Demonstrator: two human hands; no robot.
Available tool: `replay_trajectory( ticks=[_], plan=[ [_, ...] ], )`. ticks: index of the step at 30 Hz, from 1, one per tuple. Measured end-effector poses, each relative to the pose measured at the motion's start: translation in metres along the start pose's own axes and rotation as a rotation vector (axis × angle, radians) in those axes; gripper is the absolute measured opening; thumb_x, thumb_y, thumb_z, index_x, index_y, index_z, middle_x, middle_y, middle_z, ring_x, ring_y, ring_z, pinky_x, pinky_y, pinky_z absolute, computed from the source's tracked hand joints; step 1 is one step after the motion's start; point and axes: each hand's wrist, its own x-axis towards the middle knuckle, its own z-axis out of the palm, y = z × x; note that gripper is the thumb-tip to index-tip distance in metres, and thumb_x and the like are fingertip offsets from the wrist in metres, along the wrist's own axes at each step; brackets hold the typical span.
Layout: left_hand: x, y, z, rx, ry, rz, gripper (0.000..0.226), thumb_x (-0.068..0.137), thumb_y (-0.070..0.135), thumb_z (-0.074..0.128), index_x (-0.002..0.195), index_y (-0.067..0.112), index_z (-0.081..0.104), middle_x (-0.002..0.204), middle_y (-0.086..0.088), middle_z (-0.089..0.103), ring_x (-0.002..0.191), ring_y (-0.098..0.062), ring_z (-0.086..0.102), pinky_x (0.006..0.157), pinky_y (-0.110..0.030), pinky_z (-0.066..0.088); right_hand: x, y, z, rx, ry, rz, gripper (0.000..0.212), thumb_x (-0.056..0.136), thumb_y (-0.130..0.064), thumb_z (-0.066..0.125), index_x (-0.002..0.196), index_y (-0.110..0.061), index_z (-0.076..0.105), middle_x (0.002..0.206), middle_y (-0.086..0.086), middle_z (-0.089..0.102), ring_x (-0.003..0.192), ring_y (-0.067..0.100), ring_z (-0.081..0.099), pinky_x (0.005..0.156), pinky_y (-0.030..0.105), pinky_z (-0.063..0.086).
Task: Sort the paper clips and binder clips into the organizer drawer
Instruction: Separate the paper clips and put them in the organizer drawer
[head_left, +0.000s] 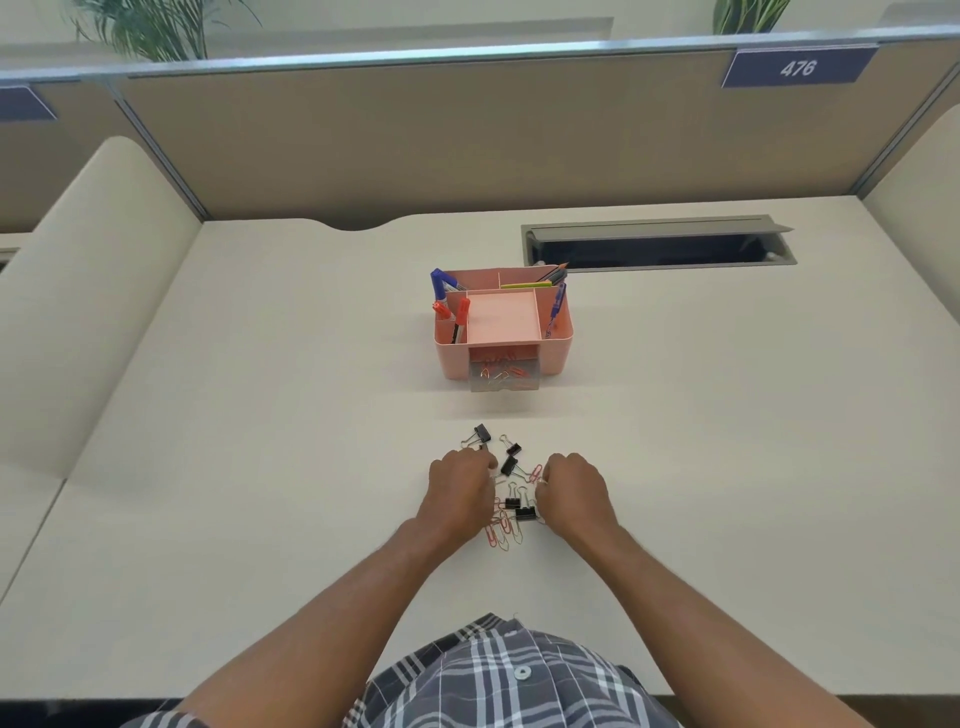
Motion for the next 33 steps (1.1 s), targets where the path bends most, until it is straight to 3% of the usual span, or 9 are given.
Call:
replay_trajectory(
  ticks=[4,9,12,14,18,20,23,27,33],
  plan=[
    [-0.003,0.000,-0.005,-0.137,0.020,0.001,0.031,0.094,0.013,0.044,0.119,0.013,0.062,0.110,-0.007,0.065,0.103,-0.026,0.060,0.090,-0.038,0.047,-0.001,-0.001,-0.001,-0.036,0.003,-0.034,0.008,0.084,-0.011,0.049,0.076,-0.012,0.050,0.087,0.011,0.055,0.076,0.030,0.052,0.060,0.031,0.031],
    [-0.001,0.000,-0.008,-0.336,0.038,-0.054,0.027,0.096,0.012,0.046,0.117,0.012,0.063,0.111,-0.004,0.063,0.099,-0.018,0.059,0.086,-0.026,0.046,-0.006,-0.003,0.002,-0.120,0.055,-0.142,0.015,0.086,-0.002,0.046,0.095,-0.006,0.058,0.099,0.013,0.059,0.090,0.032,0.057,0.065,0.031,0.032],
    [0.000,0.002,-0.013,-0.533,0.078,-0.140,0.023,0.095,0.010,0.050,0.111,0.015,0.066,0.097,0.003,0.065,0.086,-0.011,0.059,0.075,-0.017,0.045,-0.005,0.000,0.004,-0.097,0.063,-0.148,0.018,0.085,-0.002,0.045,0.094,-0.006,0.060,0.097,0.013,0.061,0.087,0.031,0.057,0.064,0.031,0.033],
    [0.003,0.001,-0.018,-0.667,0.091,-0.198,0.020,0.094,0.007,0.053,0.104,0.016,0.067,0.083,0.004,0.063,0.076,-0.011,0.058,0.070,-0.021,0.048,-0.001,0.002,-0.001,-0.027,0.047,-0.102,0.019,0.089,-0.008,0.044,0.093,-0.008,0.062,0.096,0.010,0.064,0.086,0.029,0.059,0.066,0.033,0.039],
    [0.010,-0.003,-0.027,-0.900,0.081,-0.285,0.022,0.090,0.000,0.055,0.095,0.016,0.070,0.075,-0.003,0.063,0.074,-0.019,0.062,0.076,-0.044,0.056,0.006,0.006,-0.018,0.219,-0.011,0.016,0.019,0.088,-0.015,0.051,0.091,-0.016,0.069,0.087,0.000,0.071,0.083,0.021,0.063,0.074,0.030,0.050],
    [0.012,-0.006,-0.028,-0.853,0.045,-0.289,0.024,0.091,0.000,0.053,0.097,0.016,0.070,0.075,0.002,0.062,0.071,-0.017,0.060,0.072,-0.040,0.055,0.007,0.007,-0.021,0.261,-0.042,0.033,0.018,0.087,-0.017,0.053,0.090,-0.019,0.070,0.087,-0.002,0.071,0.082,0.019,0.064,0.074,0.029,0.051],
    [0.011,-0.007,-0.027,-0.576,-0.021,-0.250,0.028,0.091,0.003,0.050,0.103,0.019,0.068,0.091,0.004,0.064,0.076,-0.011,0.057,0.070,-0.027,0.050,0.007,0.008,-0.018,0.269,-0.060,0.051,0.018,0.088,-0.018,0.053,0.091,-0.019,0.070,0.088,-0.002,0.072,0.083,0.020,0.064,0.073,0.029,0.050],
    [0.007,-0.005,-0.023,-0.285,-0.027,-0.190,0.031,0.094,0.006,0.046,0.114,0.019,0.066,0.108,0.002,0.064,0.098,-0.018,0.059,0.085,-0.032,0.050,0.006,0.007,-0.015,0.252,-0.033,0.047,0.016,0.090,-0.019,0.054,0.090,-0.016,0.069,0.086,0.000,0.071,0.083,0.021,0.064,0.074,0.032,0.051],
    [0.004,-0.006,-0.014,-0.020,0.041,-0.050,0.028,0.090,0.009,0.053,0.113,0.018,0.066,0.106,-0.004,0.063,0.102,-0.027,0.054,0.082,-0.034,0.045,0.006,0.001,-0.005,0.144,0.002,0.038,0.018,0.093,-0.027,0.056,0.095,-0.013,0.067,0.092,0.005,0.070,0.088,0.026,0.063,0.076,0.033,0.048]
  ],
)
